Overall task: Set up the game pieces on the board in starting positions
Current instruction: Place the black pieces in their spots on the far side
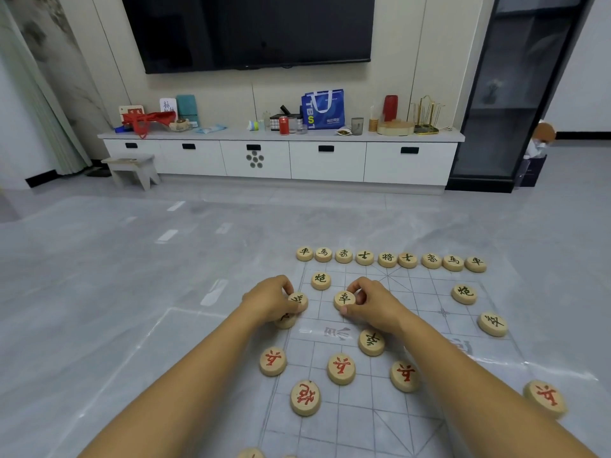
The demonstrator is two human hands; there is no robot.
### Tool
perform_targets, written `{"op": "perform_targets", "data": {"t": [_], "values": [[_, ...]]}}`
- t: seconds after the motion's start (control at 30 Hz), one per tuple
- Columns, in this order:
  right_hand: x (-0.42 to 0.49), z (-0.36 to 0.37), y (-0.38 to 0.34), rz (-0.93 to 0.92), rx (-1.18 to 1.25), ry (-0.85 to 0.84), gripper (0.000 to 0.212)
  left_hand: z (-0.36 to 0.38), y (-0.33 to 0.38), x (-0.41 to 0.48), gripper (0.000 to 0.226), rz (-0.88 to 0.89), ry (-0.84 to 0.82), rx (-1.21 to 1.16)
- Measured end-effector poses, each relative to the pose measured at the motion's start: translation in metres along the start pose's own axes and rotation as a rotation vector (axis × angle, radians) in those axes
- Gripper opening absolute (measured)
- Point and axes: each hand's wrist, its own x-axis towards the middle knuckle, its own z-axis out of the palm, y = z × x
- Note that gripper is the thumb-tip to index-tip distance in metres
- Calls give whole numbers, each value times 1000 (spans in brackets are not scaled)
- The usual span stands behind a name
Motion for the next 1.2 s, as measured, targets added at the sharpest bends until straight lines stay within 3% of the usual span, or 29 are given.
{"op": "perform_targets", "data": {"t": [0.27, 0.47, 0.57, 0.67, 0.8, 0.87, 1.0, 1.13, 1.2], "values": [[-2, 1, -1, -14, -21, 19, 38, 7, 1, 4, 36, -52, 171, 67], [-4, 1, -2, -13, -34, 29, 43, -9, -7, -16, 54, -58, -54, 11], [-7, -4, -4, 1, 15, -14, 47, -8, -19, -26, 40, 0, -70, 49], [-20, -21, -7, 30, 211, -50, 44, -3, -23, -32, 33, 52, -20, 29], [-49, -50, -2, -42, 410, 184, 26, 6, -5, -39, 30, 167, 35, -69], [-62, -56, 0, -62, 349, 195, 22, 15, 20, -40, 28, 258, 41, -132], [-63, -49, 1, -52, 183, 30, 40, 44, 76, -37, 26, 387, 37, -192], [-49, -52, 10, -38, -93, 119, 33, 62, 96, -28, 17, 404, -47, -197], [-48, -58, 21, 12, -108, 149, 34, 50, 89, -25, 17, 395, -31, -268]]}}
